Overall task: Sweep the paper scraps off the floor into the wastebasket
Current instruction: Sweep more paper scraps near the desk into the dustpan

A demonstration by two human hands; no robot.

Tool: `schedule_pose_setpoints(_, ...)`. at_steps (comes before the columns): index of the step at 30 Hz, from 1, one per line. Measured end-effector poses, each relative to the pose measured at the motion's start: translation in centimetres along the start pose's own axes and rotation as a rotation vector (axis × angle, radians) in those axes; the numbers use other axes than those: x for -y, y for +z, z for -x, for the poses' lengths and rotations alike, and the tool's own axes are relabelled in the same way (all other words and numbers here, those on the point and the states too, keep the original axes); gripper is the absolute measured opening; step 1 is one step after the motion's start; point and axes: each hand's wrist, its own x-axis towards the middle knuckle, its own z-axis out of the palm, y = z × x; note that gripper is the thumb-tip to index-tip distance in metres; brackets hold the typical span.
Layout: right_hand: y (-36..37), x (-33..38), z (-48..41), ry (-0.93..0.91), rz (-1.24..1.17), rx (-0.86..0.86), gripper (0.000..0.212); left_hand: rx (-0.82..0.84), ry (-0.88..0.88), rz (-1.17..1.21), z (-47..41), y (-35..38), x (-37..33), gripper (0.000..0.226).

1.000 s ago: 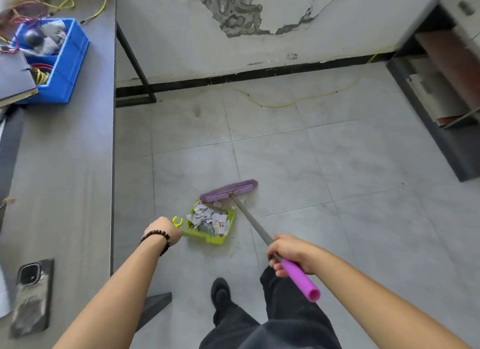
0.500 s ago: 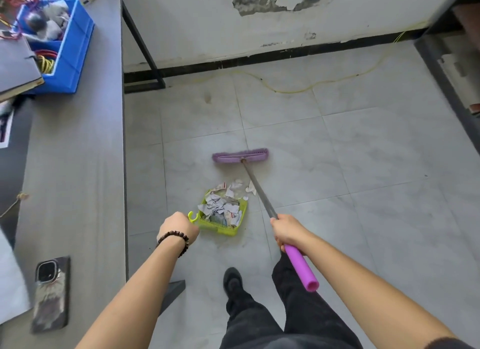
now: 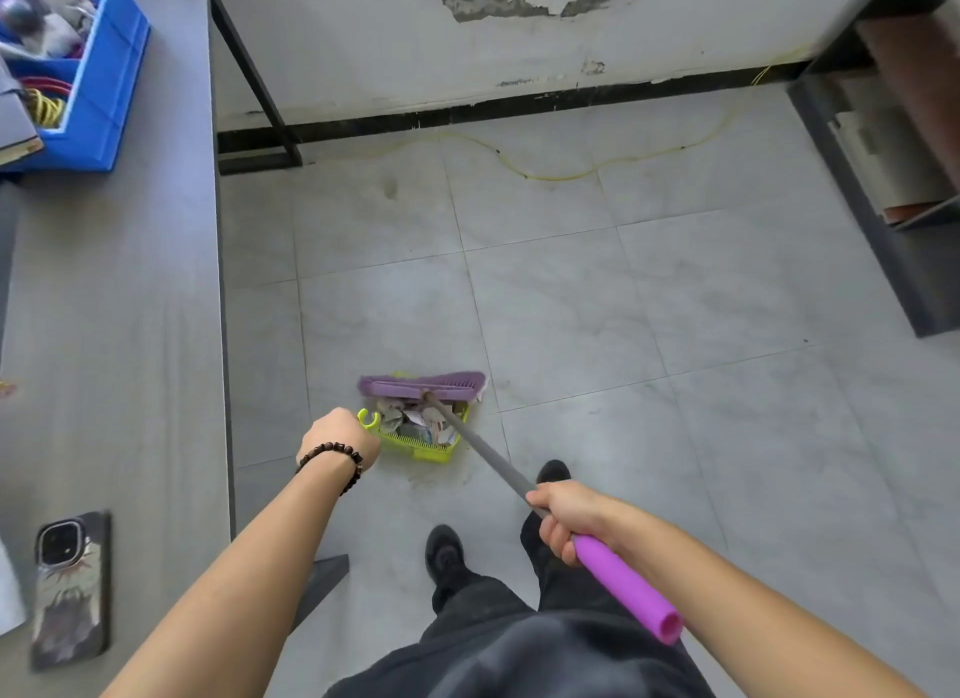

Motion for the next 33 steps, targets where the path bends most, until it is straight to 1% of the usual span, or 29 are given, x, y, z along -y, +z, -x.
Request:
schedule_pose_setpoints(2, -0.7, -0.3, 1.6, 0.035, -0.015, 0.034, 0.018, -0.002, 0.007, 0.001, 0.4, -0.1, 0.3, 0.017)
schedule_pose_setpoints(4, -1.2, -0.4, 3.1, 0.057, -0.037, 0.048, 0.036, 0.007, 0.022, -0.010, 0.8, -0.2, 0.9, 0.017)
schedule_pose_setpoints(6, -2.0, -0.5, 4.0, 0.075, -0.109, 0.061, 0.055, 0.028, 0.035, -0.010, 1.1, -0.3, 1.9, 0.019)
schedule_pose_setpoints(8, -2.8, -0.3, 4.8, 0.087, -0.190, 0.079, 0.062, 0.046, 0.049, -0.013, 1.5, -0.1, 3.0, 0.021)
schedule_pose_setpoints(11, -3.6, -0.3, 5.3, 0.064, -0.257, 0.084, 0.062, 0.062, 0.073, -0.021, 2.1, 0.5, 4.2, 0.020)
schedule_pose_setpoints(13, -3.4, -0.2, 5.5, 0.026, -0.258, 0.050, 0.061, 0.071, 0.088, -0.043, 2.3, 1.0, 4.5, 0.021)
schedule_pose_setpoints(17, -2.4, 0.4, 5.2, -0.082, -0.162, -0.062, 0.042, 0.083, 0.101, -0.072, 2.6, 1.6, 4.4, 0.019)
schedule_pose_setpoints(21, -1.0, 0.7, 3.1, -0.160, -0.065, -0.138, 0.033, 0.109, 0.112, -0.073, 3.3, 2.2, 4.0, 0.017)
schedule_pose_setpoints(23, -0.3, 0.2, 1.4, -0.173, -0.022, -0.163, 0.027, 0.164, 0.108, -0.015, 3.8, 2.3, 3.5, 0.019)
schedule_pose_setpoints(26, 0.8, -1.2, 0.1, -0.152, 0.067, -0.198, 0.015, 0.277, 0.057, 0.175, 4.1, 2.7, 2.6, 0.025)
schedule_pose_setpoints(29, 1.1, -3.2, 0.2, -0.121, 0.199, -0.216, 0.018, 0.356, 0.001, 0.262, 3.9, 2.9, 2.0, 0.021)
schedule_pose_setpoints(30, 0.7, -3.5, 0.6, -0.103, 0.186, -0.198, 0.015, 0.365, -0.001, 0.259, 3.7, 3.0, 2.0, 0.019)
schedule_pose_setpoints(31, 0.2, -3.5, 1.2, -0.084, 0.141, -0.164, 0.018, 0.367, 0.000, 0.254, 3.4, 3.1, 2.0, 0.018)
schedule_pose_setpoints(33, -1.4, -2.8, 2.3, -0.043, 0.021, -0.108, 0.035, 0.360, -0.003, 0.237, 3.0, 3.1, 2.3, 0.013)
